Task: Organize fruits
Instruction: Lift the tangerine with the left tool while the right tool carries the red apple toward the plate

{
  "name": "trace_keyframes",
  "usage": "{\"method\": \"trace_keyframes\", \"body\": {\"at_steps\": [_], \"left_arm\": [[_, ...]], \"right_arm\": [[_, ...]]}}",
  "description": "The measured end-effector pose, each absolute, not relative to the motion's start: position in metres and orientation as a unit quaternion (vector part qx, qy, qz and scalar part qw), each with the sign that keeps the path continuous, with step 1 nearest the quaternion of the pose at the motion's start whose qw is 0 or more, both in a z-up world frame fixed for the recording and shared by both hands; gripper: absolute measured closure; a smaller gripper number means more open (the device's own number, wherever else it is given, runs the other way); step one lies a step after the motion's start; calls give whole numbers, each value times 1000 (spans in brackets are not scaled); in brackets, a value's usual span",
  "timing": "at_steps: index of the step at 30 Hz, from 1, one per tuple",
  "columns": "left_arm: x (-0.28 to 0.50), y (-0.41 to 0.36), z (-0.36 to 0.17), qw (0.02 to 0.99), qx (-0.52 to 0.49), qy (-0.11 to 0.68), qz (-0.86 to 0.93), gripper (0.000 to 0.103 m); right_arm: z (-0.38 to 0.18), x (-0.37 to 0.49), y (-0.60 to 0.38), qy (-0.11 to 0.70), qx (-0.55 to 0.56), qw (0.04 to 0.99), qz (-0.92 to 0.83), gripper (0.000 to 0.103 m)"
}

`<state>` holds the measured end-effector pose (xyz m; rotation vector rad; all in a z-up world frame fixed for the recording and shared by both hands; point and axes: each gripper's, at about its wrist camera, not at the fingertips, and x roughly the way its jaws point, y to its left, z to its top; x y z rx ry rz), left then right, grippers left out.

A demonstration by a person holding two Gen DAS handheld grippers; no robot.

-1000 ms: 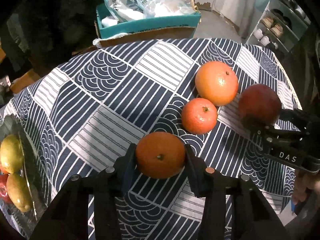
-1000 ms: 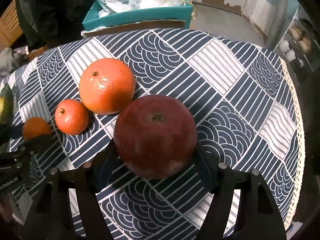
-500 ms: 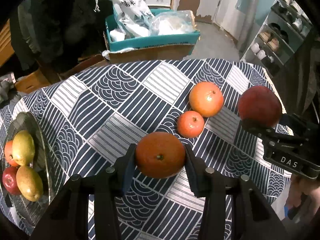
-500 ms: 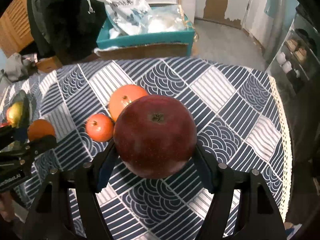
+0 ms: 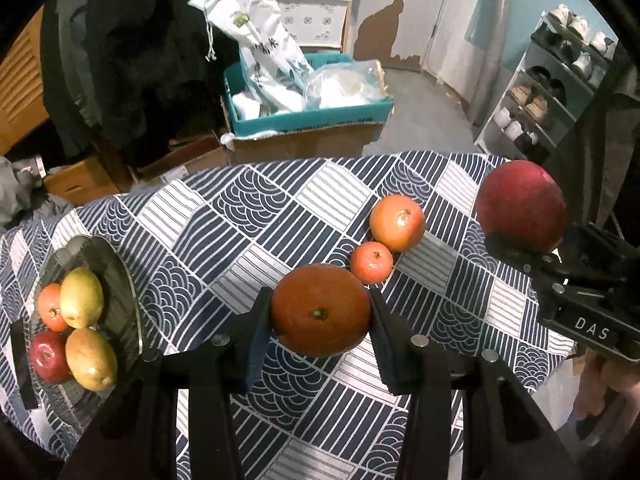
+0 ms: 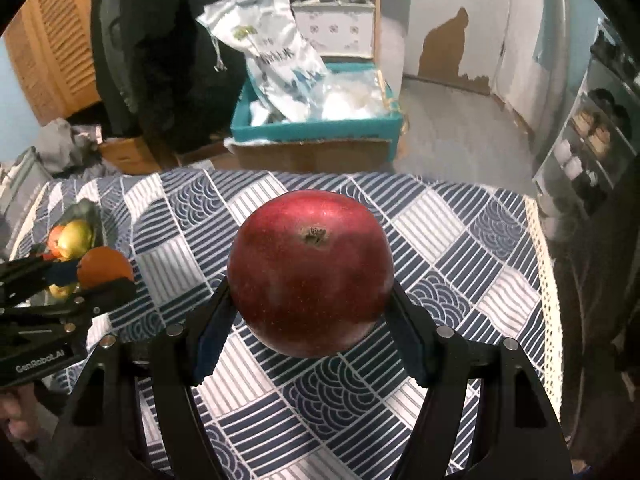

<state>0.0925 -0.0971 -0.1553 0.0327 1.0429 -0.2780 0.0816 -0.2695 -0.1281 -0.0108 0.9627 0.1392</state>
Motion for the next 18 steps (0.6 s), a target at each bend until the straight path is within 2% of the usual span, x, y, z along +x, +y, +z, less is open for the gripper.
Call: {"method": "trace_keyframes", "body": {"at_steps": [18], "left_arm": [[60, -74, -103, 879, 2, 454, -143, 57]], "right_arm": [[-73, 50, -246, 410, -13, 906, 105, 31]]}}
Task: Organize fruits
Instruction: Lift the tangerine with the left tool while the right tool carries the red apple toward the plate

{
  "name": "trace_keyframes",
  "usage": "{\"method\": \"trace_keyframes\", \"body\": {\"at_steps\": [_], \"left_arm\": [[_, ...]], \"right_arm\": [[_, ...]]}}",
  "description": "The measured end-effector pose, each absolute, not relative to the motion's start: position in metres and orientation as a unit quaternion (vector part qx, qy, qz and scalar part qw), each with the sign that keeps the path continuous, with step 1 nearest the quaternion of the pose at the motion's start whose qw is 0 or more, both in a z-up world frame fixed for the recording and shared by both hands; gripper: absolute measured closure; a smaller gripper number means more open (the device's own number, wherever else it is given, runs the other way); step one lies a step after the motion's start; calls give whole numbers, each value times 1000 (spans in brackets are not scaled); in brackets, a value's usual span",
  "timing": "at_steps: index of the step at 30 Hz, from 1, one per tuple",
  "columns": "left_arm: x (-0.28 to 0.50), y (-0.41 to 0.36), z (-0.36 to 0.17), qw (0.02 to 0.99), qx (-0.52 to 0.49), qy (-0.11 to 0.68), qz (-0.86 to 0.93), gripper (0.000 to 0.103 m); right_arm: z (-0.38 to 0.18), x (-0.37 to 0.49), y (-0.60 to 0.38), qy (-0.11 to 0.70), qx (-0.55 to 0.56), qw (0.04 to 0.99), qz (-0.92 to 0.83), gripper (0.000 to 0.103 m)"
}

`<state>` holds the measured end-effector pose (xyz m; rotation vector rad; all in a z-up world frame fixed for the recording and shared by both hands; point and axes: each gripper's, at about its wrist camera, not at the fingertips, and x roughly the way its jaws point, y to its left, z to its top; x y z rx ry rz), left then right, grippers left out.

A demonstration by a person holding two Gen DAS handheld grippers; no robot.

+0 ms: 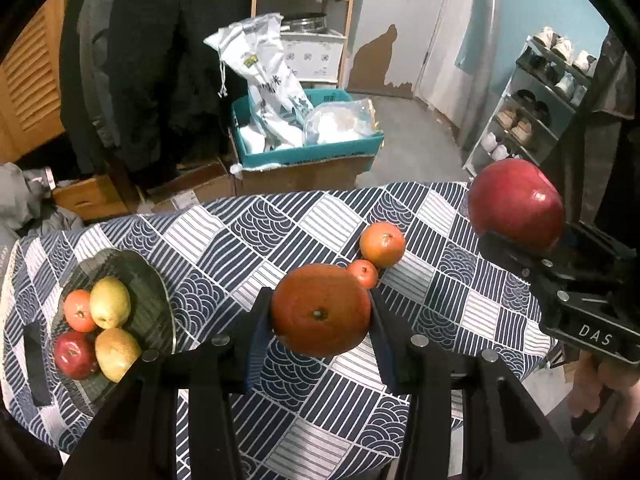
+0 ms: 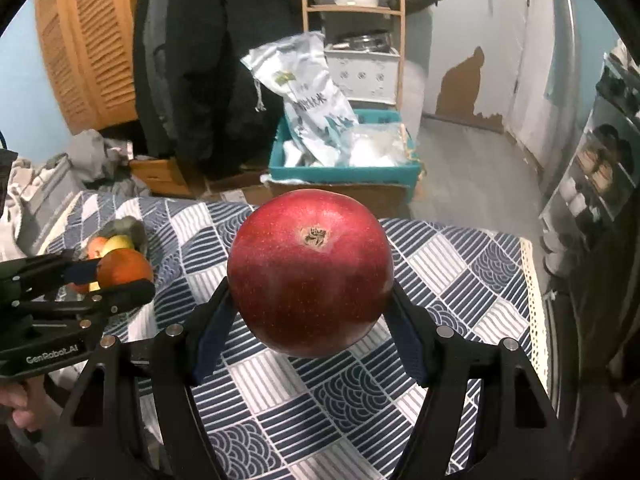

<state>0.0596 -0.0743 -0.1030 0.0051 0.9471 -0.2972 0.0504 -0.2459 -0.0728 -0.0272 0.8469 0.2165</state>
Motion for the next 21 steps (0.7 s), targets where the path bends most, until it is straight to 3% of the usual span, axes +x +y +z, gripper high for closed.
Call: {"method": "trace_keyframes", "body": {"at_steps": [21], "left_arm": [[40, -34, -82, 893, -17, 433, -123, 56]], "right_arm": [[-51, 48, -208, 390, -17, 908, 150, 31]]}}
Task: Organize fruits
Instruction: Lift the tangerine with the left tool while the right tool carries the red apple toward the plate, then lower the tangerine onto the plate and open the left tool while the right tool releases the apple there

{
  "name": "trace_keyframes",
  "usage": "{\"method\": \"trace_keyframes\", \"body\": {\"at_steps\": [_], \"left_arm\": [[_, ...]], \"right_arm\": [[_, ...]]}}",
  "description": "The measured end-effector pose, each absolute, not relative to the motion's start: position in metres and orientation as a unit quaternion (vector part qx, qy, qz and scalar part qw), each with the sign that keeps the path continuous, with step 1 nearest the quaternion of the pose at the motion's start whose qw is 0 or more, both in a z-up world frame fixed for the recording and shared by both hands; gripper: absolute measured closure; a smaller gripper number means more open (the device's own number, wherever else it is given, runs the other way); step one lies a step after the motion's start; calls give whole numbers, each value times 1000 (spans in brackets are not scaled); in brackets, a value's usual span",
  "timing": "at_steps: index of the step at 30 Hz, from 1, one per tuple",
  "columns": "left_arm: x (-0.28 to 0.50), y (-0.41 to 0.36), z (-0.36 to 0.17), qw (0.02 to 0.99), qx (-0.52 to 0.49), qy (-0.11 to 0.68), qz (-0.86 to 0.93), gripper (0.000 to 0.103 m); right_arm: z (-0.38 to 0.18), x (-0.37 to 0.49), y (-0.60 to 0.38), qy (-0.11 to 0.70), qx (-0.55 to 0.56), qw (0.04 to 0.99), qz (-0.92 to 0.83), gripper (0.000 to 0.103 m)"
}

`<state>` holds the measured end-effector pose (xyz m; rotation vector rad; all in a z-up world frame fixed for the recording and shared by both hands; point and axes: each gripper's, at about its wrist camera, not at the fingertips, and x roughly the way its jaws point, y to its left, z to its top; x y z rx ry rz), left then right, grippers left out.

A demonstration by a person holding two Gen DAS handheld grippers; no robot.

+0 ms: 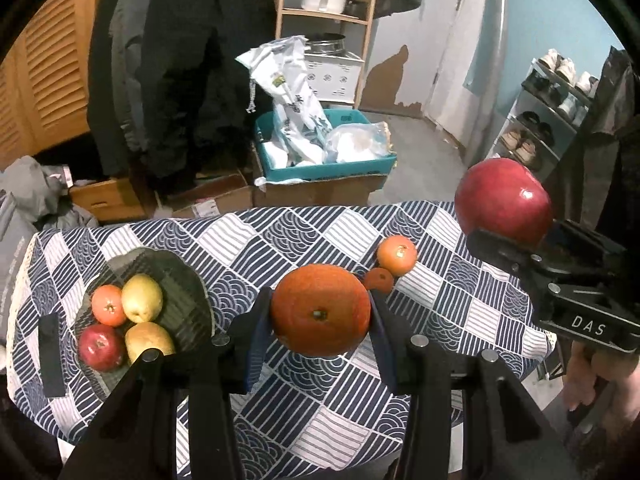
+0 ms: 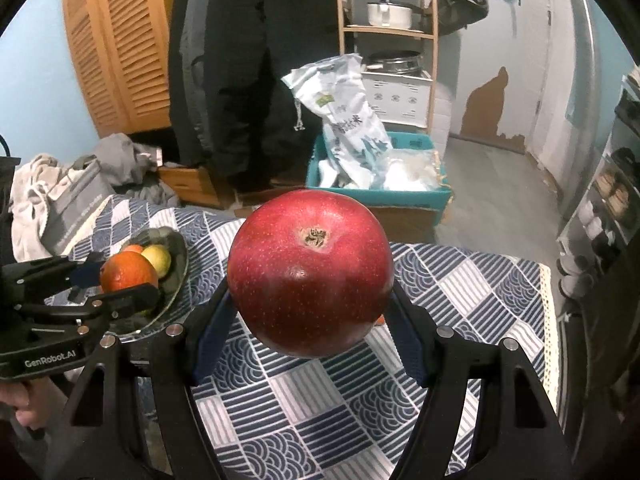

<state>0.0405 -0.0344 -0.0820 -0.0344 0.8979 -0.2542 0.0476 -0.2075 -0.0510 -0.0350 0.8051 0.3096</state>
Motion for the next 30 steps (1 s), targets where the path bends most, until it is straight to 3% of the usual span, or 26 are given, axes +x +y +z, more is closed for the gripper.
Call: {"method": "trace_keyframes", "body": {"at_steps": [30], "left_arm": [[40, 74, -113, 889, -59, 454, -11, 57]], "right_arm": [[-77, 88, -85, 420, -32, 874, 244, 31]]}}
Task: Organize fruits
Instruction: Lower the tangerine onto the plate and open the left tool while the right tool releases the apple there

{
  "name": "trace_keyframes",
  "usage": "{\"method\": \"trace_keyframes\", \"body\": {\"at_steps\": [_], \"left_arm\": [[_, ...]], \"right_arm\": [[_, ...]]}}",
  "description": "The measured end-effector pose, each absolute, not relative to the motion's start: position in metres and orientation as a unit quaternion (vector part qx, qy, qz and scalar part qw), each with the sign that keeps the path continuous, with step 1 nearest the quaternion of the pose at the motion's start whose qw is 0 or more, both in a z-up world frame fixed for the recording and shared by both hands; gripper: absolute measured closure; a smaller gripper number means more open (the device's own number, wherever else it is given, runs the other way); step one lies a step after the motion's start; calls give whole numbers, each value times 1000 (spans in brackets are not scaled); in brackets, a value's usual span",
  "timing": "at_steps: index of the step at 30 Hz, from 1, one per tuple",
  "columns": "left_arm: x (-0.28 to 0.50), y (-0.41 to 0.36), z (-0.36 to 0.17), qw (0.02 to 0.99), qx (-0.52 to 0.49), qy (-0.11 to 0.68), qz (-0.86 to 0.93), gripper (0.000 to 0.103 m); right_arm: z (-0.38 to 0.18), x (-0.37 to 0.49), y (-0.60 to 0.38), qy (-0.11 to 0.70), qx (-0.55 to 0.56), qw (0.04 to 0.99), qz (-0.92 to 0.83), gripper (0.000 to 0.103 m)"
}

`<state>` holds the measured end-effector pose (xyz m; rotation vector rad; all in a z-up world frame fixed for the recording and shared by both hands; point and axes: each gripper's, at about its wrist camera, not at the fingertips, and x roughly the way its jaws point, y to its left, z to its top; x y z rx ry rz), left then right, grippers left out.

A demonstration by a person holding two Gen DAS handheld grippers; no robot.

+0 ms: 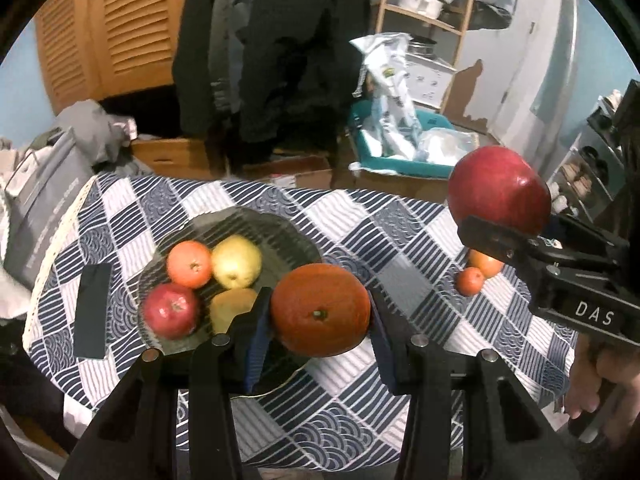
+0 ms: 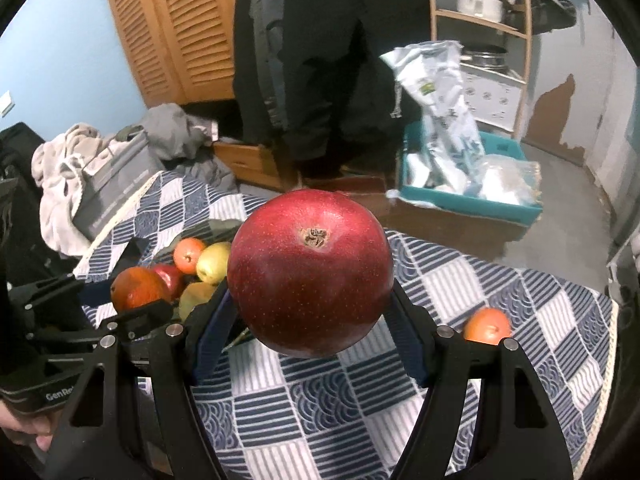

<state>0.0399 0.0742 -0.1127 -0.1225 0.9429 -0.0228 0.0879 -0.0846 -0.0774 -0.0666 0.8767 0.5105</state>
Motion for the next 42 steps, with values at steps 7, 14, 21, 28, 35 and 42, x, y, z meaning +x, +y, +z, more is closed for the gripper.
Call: {"method": "trace_keyframes", "body": {"at_steps": [7, 14, 21, 28, 35, 42], "left_arm": [[40, 100, -129, 882, -64, 466, 19, 56], [41, 126, -155, 868, -73, 489, 49, 56], [42, 144, -176, 855, -78, 509, 69, 56], [46, 159, -200, 838, -88, 532, 86, 56], [48, 164, -217, 825, -90, 550, 95, 56], [49, 164, -222, 819, -94, 559, 96, 56]], "right_arm": [[-100, 99, -45, 437, -50, 857, 267, 31], [-126, 106, -9, 459, -68, 837, 290, 31], [-153, 113, 16, 485, -79, 818, 299, 31], [-176, 114, 36, 505, -97, 801, 306, 31], [-192, 113, 46, 519, -113, 790, 307, 31], [-200, 114, 50, 531, -113, 780, 311, 30]]}}
